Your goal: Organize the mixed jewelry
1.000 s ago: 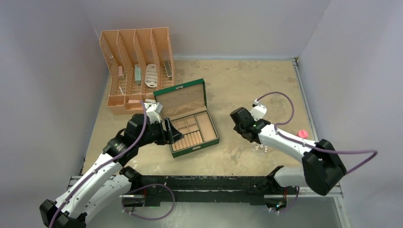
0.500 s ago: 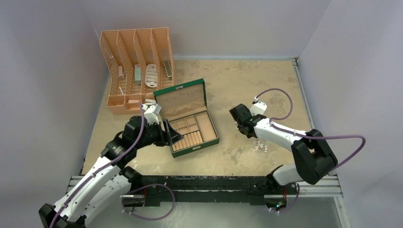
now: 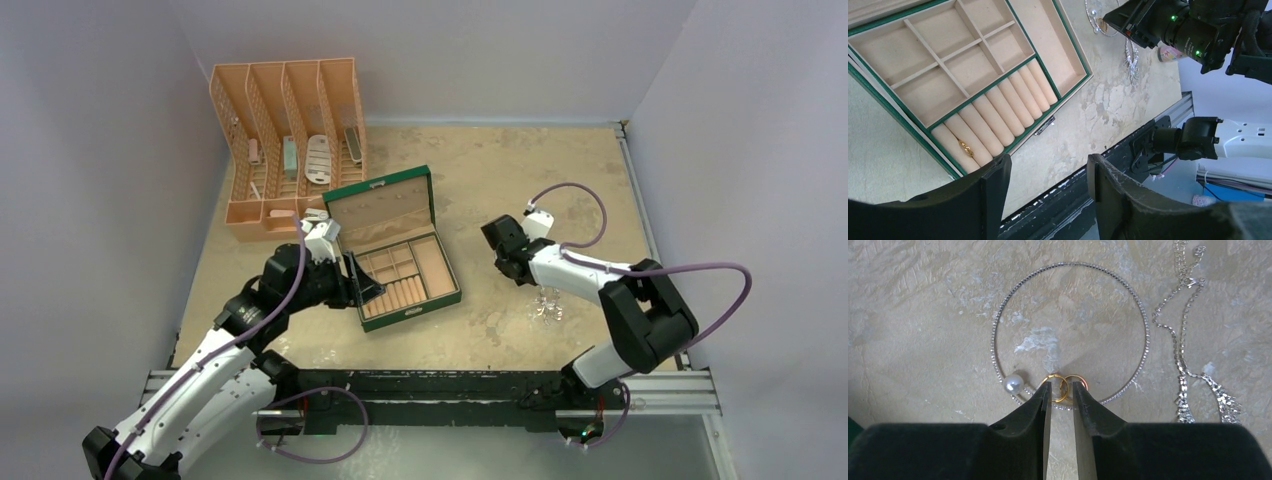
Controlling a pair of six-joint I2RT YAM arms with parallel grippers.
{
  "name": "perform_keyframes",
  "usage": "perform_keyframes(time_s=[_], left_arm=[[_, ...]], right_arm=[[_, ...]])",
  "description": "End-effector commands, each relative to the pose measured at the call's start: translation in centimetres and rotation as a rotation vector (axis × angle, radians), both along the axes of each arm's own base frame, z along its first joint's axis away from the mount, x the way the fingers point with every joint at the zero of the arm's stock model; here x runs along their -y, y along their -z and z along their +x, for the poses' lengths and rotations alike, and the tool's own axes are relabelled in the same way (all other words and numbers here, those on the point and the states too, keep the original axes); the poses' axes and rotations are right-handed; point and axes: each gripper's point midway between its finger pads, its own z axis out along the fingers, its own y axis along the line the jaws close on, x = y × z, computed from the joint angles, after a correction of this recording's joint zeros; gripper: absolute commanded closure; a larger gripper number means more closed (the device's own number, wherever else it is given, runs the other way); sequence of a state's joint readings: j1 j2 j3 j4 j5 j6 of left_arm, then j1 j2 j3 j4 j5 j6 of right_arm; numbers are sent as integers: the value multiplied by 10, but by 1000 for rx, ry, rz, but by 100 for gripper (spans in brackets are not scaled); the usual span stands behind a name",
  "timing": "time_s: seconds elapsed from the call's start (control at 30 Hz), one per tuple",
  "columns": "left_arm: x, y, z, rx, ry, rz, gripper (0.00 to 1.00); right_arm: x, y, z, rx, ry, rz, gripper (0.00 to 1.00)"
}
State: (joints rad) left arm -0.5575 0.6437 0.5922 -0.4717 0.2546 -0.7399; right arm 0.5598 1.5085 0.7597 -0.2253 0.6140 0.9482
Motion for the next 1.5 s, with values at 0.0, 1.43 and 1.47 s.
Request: perform_keyframes(time_s=[0.0,1.43,1.47], left_arm=[[2,-7,7,37,-6,-16,43],[35,-45,14,-1,86,-141,36],[40,-48,13,-10,103,-164,35]], right_arm=[[-6,-5,13,27,-5,19,75],[-78,-122,8,471,-500,389,100],[-88,-126,4,487,-559,423,100]])
